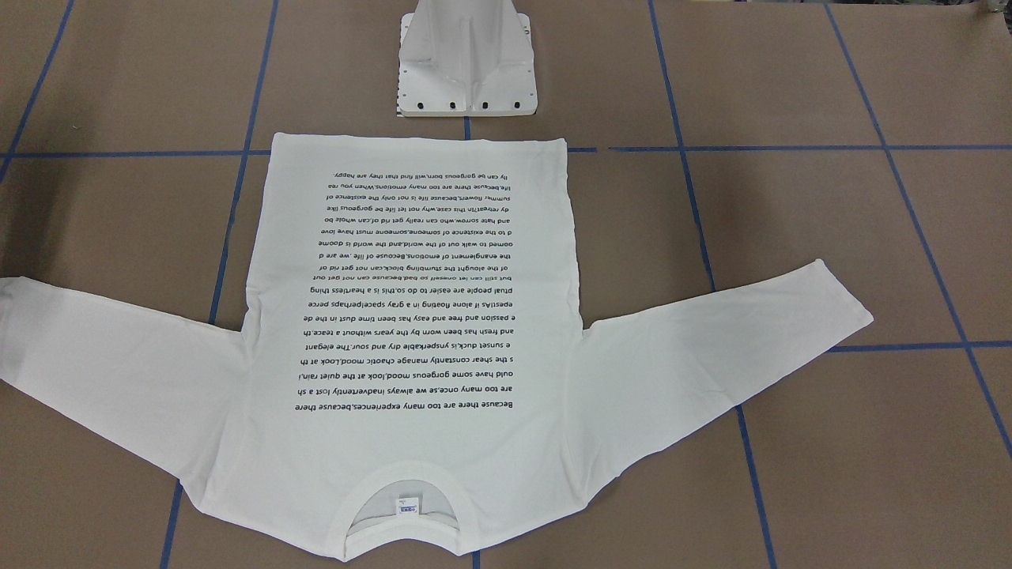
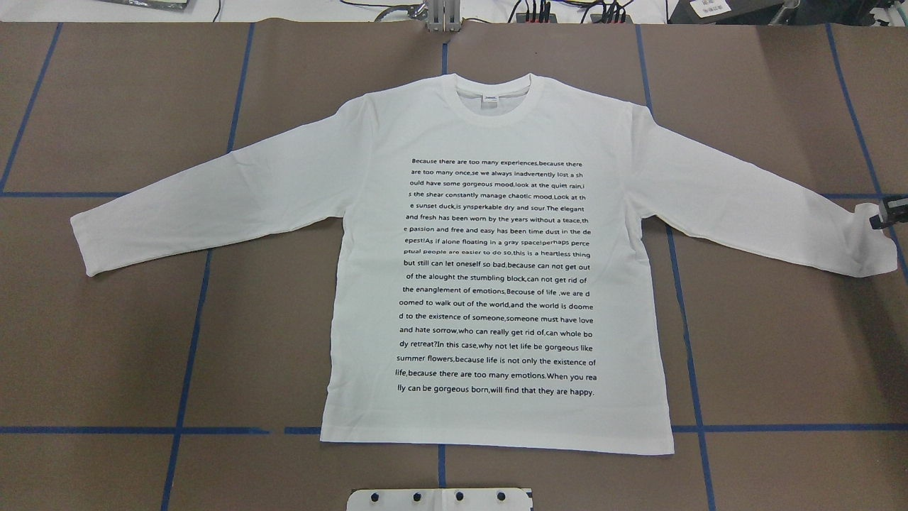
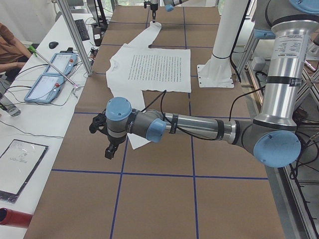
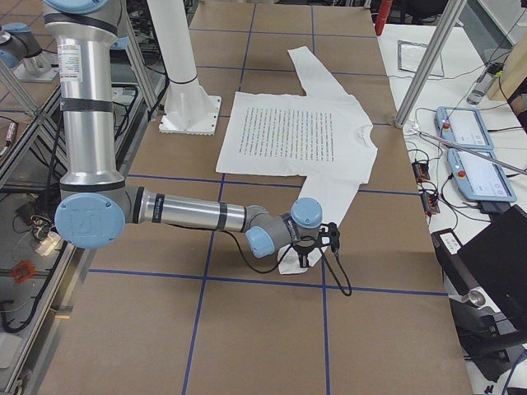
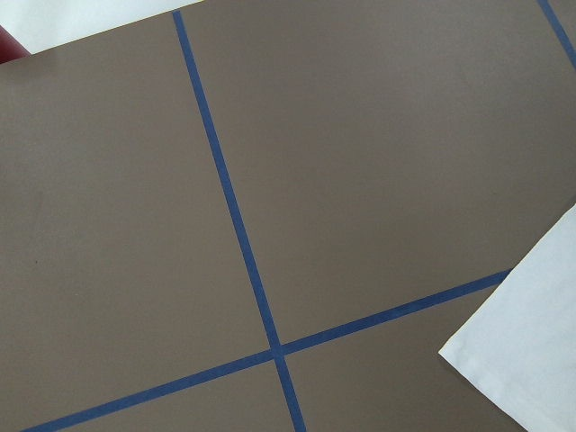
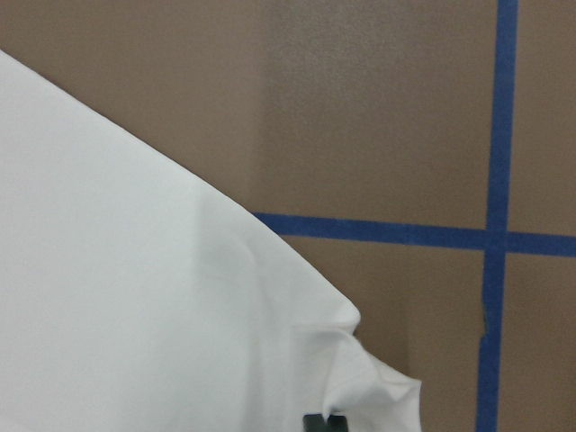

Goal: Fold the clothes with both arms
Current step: 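Grasp the sleeve cuff nearest the right gripper and lift it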

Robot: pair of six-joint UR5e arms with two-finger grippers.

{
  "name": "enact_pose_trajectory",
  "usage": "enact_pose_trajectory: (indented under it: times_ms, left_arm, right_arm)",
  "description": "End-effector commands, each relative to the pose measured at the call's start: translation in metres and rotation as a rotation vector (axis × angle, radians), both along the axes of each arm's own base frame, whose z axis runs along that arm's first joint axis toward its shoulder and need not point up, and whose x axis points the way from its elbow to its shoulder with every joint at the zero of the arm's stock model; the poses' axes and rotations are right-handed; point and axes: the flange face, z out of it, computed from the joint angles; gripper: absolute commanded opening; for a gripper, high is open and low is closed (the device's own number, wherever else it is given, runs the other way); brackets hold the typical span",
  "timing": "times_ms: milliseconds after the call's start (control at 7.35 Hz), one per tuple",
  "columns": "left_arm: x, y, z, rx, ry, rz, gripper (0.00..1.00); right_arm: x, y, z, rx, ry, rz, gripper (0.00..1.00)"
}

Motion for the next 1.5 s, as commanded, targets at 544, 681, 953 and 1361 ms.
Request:
enact_pose_trajectory:
  times_ms: [544, 681, 953, 1361]
  left_arm:
    - [0.0, 0.0, 0.0, 0.002, 0.0, 0.0, 1.0]
    - [0.0, 0.0, 0.0, 0.002, 0.0, 0.001, 1.0]
    - [0.0, 0.001, 0.005, -0.008, -0.002, 0.0, 1.0]
    - [0.0, 0.004, 0.013, -0.022, -0.004, 0.001, 1.0]
  right_arm:
    - [-0.099, -0.061, -0.315, -0.039, -0.208, 0.06, 0.0]
    - [-0.134, -0.07, -0.37, -0.035, -0.237, 0.088, 0.0]
    - [-0.182, -0.088, -0.479, 0.037, -0.292, 0.117, 0.0]
    - [-0.248, -0.099, -0.619, 0.079, -0.381, 0.078, 0.0]
